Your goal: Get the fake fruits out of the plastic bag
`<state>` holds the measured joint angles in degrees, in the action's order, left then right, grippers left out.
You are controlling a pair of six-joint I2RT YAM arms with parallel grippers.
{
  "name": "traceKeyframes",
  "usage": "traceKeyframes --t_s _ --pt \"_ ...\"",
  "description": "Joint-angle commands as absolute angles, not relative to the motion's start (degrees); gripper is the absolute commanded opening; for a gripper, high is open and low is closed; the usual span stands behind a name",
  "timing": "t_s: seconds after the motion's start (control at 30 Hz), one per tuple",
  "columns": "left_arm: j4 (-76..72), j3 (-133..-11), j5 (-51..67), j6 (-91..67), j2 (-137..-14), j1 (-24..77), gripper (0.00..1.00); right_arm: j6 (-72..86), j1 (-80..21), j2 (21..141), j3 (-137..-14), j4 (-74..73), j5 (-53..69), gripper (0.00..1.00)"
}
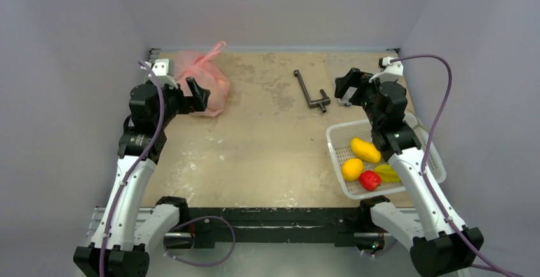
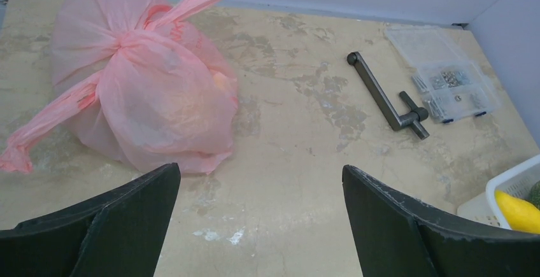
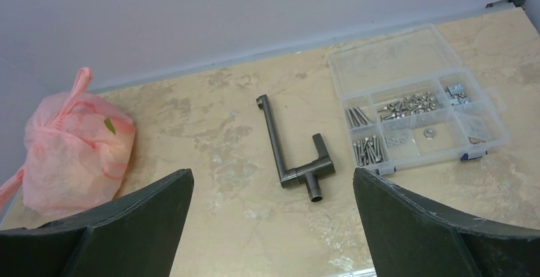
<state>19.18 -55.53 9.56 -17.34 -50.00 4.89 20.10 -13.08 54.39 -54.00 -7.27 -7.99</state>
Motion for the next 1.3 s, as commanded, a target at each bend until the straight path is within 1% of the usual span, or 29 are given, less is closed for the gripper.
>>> traceKeyframes --t_s 0.0,0.3,0.47,0.57,0.67,0.77,0.9,1.1,1.2,1.27 --pt "18.8 -58.1 7.8 -16.5 -51.2 4.4 1.0 21.8 -13.2 54.8 -54.1 -6.8 -7.6 0.99" --pt "24.2 -61.3 0.3 -16.3 -54.5 1.5 1.0 23.8 -13.2 59.9 -58.2 -12.7 -4.0 0.99" --pt "25.9 -63.9 -1.7 -16.7 -59.4 0.0 1.0 27.1 -13.2 61.0 -58.8 -14.6 -2.8 0.99" --pt "29.4 -68.8 -0.5 -19.6 -65.4 -2.1 1.0 28.7 -13.1 60.1 -57.5 -12.4 3.8 0.99" --pt "33.2 -74.9 2.2 -21.5 -73.9 -2.5 1.0 28.6 -13.1 59.4 -56.9 -11.5 9.8 0.99" --pt "35.5 -80.4 3.7 -22.3 -83.1 -2.7 0.97 27.2 -13.1 59.3 -57.1 -11.3 12.0 0.99" --pt "36.1 -86.5 5.1 -21.7 -91.0 -2.8 0.94 26.6 -13.1 59.1 -56.7 -10.4 16.0 0.99" --pt "35.9 -87.0 4.5 -20.3 -98.1 -2.7 0.94 27.2 -13.1 58.9 -56.5 -10.4 17.4 0.99" --pt "37.8 -89.4 5.0 -20.2 -102.9 -2.8 0.95 28.1 -13.1 59.1 -56.6 -9.9 18.0 0.99" --pt "38.7 -90.5 6.9 -20.6 -105.3 -2.9 0.92 28.6 -13.1 59.2 -56.7 -9.9 18.5 0.99"
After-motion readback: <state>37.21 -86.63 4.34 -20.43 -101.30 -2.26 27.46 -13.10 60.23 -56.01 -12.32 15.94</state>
